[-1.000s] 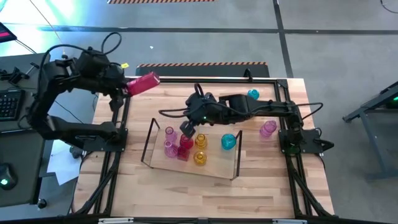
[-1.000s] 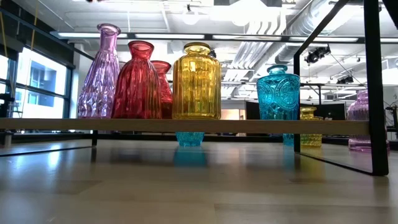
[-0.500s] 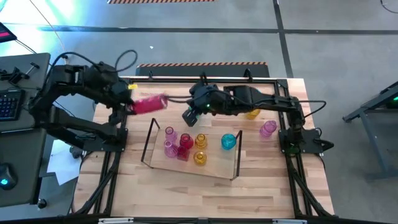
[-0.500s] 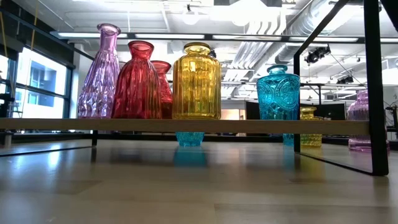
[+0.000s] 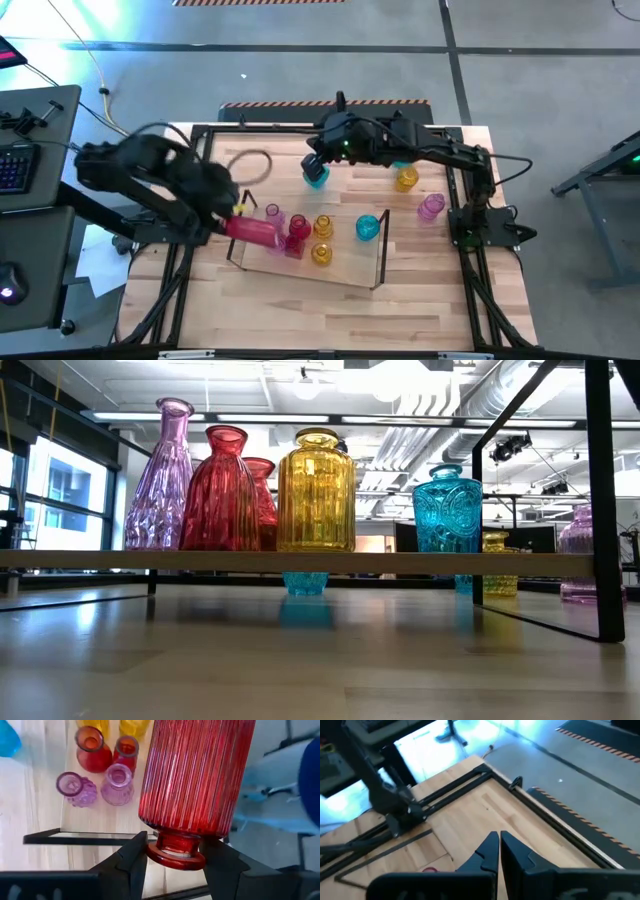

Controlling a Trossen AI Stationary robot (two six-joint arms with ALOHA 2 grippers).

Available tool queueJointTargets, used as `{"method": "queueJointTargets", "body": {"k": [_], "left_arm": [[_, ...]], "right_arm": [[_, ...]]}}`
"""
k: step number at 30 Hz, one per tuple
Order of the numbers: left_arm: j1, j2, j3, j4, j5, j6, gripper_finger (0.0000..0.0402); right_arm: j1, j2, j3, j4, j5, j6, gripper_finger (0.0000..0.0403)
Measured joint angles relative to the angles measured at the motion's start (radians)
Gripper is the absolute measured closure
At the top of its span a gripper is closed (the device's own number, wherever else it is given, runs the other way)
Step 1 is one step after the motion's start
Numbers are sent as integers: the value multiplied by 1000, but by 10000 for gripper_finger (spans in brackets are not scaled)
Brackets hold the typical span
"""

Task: Sort vases onto shelf
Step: Put the red vase on the shelf aligned with the other red vases

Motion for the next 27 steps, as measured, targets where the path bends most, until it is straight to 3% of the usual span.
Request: {"method": "queueJointTargets", "body": {"k": [4, 12, 20, 27], "left_arm": [[-54, 67, 0, 0, -50, -46, 254], [-134, 215, 0, 0, -54, -232, 258], [-241, 363, 0, 0, -28, -374, 259], [-279, 437, 0, 1, -78, -448, 258]], "right_arm": [[-33, -2, 0, -3, -141, -73, 403], [-95, -5, 0, -23, -475, -225, 403], [-105, -54, 0, -25, -632, -294, 403], [-97, -134, 0, -34, -792, -226, 403]]}}
